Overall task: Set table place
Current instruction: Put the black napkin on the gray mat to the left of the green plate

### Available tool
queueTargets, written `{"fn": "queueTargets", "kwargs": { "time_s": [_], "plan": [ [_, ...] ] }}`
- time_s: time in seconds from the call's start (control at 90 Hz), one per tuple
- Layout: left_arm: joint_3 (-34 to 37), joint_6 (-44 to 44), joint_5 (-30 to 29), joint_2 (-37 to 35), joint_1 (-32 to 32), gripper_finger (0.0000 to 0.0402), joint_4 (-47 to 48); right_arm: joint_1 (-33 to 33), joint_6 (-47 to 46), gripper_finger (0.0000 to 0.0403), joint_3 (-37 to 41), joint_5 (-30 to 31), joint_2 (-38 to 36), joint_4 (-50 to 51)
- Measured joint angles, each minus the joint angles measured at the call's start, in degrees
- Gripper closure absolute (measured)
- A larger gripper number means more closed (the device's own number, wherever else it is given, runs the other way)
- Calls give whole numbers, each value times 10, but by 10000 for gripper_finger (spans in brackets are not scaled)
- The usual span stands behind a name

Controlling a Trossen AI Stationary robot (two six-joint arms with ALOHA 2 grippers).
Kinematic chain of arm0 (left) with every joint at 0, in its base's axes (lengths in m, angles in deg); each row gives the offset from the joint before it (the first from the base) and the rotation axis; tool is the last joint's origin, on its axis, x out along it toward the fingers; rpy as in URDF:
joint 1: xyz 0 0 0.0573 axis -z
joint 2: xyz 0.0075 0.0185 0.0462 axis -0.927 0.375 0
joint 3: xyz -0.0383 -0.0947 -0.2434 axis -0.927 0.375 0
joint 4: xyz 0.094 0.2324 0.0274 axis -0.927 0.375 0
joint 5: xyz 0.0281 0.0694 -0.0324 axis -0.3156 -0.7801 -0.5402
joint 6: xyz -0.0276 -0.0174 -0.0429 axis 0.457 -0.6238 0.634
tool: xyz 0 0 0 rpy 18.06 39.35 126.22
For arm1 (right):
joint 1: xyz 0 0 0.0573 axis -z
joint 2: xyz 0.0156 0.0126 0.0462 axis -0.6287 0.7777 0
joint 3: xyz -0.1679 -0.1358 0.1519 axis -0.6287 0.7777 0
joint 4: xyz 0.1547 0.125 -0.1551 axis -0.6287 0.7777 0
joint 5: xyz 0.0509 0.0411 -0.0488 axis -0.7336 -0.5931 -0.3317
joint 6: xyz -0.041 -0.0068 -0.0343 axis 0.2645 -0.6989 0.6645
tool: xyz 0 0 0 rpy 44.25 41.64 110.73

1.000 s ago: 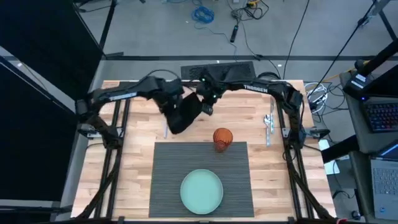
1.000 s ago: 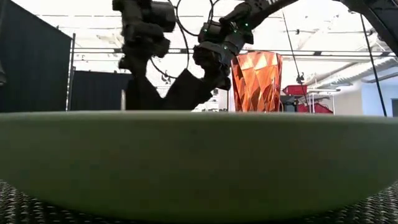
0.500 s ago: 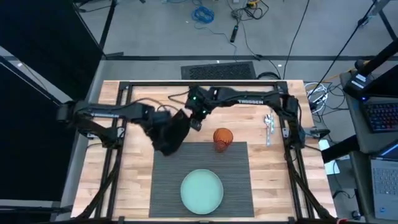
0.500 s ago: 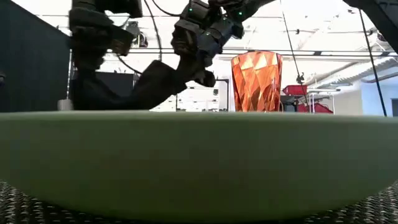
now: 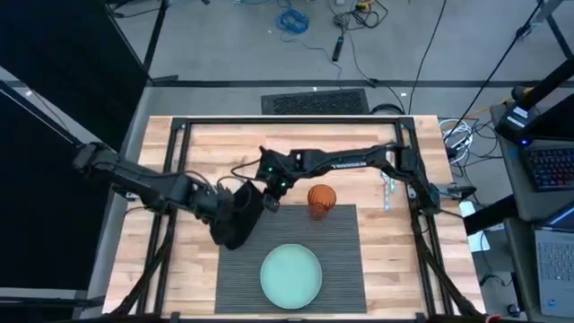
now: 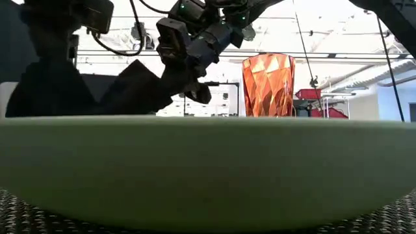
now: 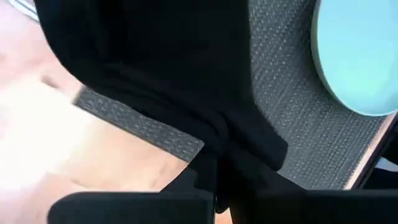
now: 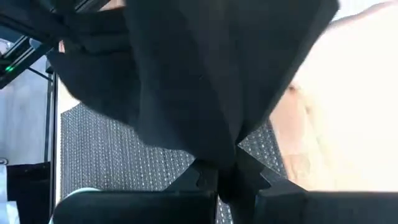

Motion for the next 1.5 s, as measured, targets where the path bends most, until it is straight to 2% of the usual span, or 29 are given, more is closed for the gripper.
{"fn": "queueTargets", "kwargs": {
  "time_s": [0.189,0.356,0.611,1.0,1.133,1.356,1.5],
  "plan": [
    [0,97,-17,15,71,401,-54,-17,-4,403,0,-6,0,1],
    [0,149,-31,44,107,401,-104,-31,-3,403,0,-14,0,2],
    [0,193,-37,83,137,401,-172,-41,4,403,0,-14,0,24],
    [0,229,-51,89,170,401,-185,-53,7,398,0,-11,0,22],
    [0,229,-54,89,170,401,-186,-51,0,357,0,-12,0,10],
    [0,229,-54,89,175,401,-187,-47,11,248,0,12,0,17],
    [0,250,-55,89,185,401,-187,-18,8,189,0,17,0,19]
  ]
}}
